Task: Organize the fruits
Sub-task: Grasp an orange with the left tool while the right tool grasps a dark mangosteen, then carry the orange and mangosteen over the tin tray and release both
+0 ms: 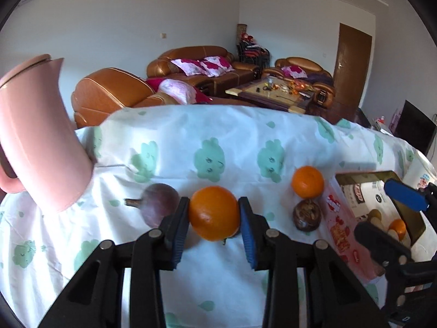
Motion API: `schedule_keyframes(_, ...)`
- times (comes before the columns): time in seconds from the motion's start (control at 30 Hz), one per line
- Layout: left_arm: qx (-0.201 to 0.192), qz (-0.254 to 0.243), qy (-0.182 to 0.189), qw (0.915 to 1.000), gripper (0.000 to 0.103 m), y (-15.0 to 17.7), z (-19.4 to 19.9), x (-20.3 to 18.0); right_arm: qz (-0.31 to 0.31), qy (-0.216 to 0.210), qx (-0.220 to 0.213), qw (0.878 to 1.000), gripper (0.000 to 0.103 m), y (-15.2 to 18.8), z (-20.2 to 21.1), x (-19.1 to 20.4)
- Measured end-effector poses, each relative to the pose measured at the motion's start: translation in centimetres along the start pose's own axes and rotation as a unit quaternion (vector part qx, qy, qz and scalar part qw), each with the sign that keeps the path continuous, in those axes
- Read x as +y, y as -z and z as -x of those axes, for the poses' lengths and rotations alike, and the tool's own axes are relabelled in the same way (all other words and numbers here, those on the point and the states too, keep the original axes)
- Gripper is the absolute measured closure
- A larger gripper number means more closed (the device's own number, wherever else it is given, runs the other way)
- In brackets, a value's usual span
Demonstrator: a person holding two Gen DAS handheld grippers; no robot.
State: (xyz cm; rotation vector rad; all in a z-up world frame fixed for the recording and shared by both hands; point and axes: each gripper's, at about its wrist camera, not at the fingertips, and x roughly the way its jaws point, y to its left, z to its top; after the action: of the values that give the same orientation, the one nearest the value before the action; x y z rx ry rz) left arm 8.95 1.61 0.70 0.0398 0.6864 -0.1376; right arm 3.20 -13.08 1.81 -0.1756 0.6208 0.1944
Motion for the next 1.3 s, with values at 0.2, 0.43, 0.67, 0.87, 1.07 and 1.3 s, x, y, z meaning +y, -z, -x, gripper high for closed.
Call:
schedule_keyframes(0.2,-0.01,0.078,-0.034,0.9963,0.066,-0.9,0.5,5.5,0.071,-0.001,0.109,0.991,0.059,-2.1,-6.6,2.7)
schedule_keyframes(0.43,-0.019,0.083,-0.065,0.9943,0.066,-0.9,0.6,6.7,0.163,0.04,0.205,0.964,0.06,-1.5,-10.9,4.2)
schedule_keyframes(0.67,-0.02,0.113,-0.059,0.9916,0.066,-0.8,1.2,8.2,0.15,0.025,0.276,0.949,0.061,-2.6,-12.0,2.5)
schedule_keyframes(0.87,-0.019,0.117,-0.051,0.9916,0.066,-0.8,1.1,8.1,0.115,-0.019,0.285,0.951,0.064,-3.0,-10.8,1.6)
schedule_keyframes(1.07,-0.042,0.108,-0.038,0.9925,0.066,-0.8,1.9,7.3,-0.015,-0.08,0.166,0.983,0.063,-4.1,-5.4,-1.0)
schedule_keyframes(1.3,-0.055,0.087,0.007,0.9947,0.066,-0.5,2.0,4.6,-0.107,-0.021,0.03,0.994,0.063,-1.2,0.9,-3.6)
